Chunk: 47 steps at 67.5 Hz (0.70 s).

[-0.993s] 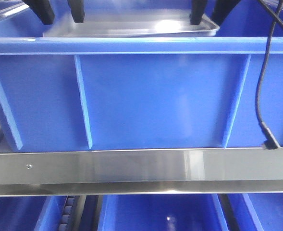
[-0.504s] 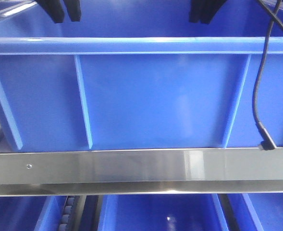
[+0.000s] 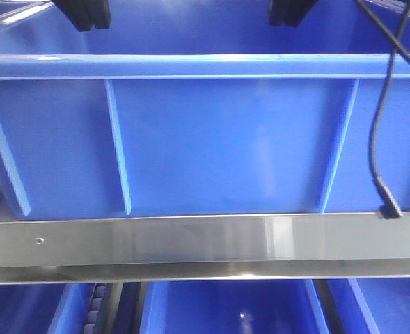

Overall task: Grab silver tray and place in blue box
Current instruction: 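Lower the tray into the blue bin and open both grippers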

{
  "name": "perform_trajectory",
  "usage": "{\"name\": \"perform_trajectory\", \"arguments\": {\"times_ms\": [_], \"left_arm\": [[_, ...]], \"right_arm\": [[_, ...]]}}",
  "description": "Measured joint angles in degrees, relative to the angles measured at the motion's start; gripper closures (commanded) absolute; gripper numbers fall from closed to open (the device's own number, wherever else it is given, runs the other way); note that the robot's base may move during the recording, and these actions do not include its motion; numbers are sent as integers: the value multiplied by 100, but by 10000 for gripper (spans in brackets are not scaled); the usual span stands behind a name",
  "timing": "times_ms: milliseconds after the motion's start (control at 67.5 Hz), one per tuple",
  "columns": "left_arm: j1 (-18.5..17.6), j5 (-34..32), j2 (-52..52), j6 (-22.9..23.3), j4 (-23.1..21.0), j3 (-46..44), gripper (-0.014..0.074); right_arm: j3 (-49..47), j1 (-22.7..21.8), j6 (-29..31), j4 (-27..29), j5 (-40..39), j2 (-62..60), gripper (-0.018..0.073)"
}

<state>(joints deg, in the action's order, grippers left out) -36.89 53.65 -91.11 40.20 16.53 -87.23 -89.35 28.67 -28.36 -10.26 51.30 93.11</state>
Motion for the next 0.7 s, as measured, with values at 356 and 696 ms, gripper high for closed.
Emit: {"name": "perform_trajectory", "arguments": {"times_ms": [356,696], "left_arm": [[0,-1481,1414,-485,-450,1774,592],[-524,-3398,3408,-2388,-676,3819,592]], "right_arm": [[2109,423,772,0,-2079,-1772,507],[4386,465,1006,-768,-4575,-3932,507]]}}
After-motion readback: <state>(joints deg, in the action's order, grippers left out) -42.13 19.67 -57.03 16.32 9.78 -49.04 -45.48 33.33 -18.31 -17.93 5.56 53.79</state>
